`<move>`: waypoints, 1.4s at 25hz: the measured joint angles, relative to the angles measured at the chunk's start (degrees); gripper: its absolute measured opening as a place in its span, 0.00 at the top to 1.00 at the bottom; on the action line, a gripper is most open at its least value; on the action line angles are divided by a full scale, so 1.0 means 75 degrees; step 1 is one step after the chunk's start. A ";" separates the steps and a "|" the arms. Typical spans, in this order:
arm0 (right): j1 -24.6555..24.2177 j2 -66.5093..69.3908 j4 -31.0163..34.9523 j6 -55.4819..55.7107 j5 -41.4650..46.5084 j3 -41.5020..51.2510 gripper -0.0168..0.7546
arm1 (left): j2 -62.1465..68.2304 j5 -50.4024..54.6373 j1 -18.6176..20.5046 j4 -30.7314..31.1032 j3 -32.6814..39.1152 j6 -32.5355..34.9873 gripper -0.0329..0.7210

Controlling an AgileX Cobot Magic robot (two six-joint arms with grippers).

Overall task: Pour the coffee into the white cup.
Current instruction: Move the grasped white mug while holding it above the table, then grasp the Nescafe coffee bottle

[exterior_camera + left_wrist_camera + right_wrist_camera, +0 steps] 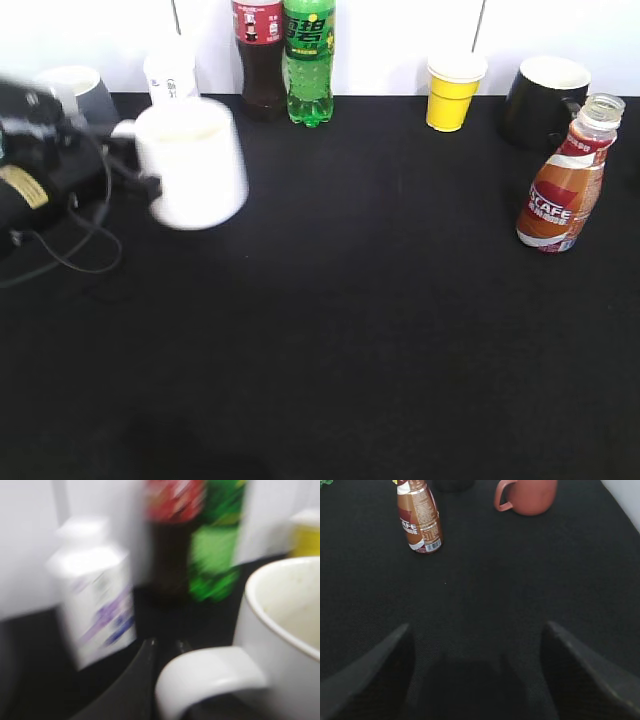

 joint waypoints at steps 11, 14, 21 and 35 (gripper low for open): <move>0.0000 0.0253 -0.0072 0.0000 -0.0578 -0.0136 0.21 | -0.0578 -0.0476 -0.0612 0.1131 0.0000 -0.0219 0.87; 0.0000 0.2056 -0.0063 0.0000 -0.2855 -0.0172 0.21 | -0.0578 -0.0476 -0.0612 0.1125 0.0000 -0.0226 0.87; 0.0000 0.6678 -0.0087 -0.0489 -1.0574 0.2191 0.21 | -0.0578 -0.0453 -0.0612 0.1070 0.0000 -0.0223 0.87; 0.0000 1.2839 -0.0157 -0.0260 -1.6416 0.2236 0.12 | -0.0578 -0.0429 -0.0612 0.1057 0.0000 -0.0223 0.86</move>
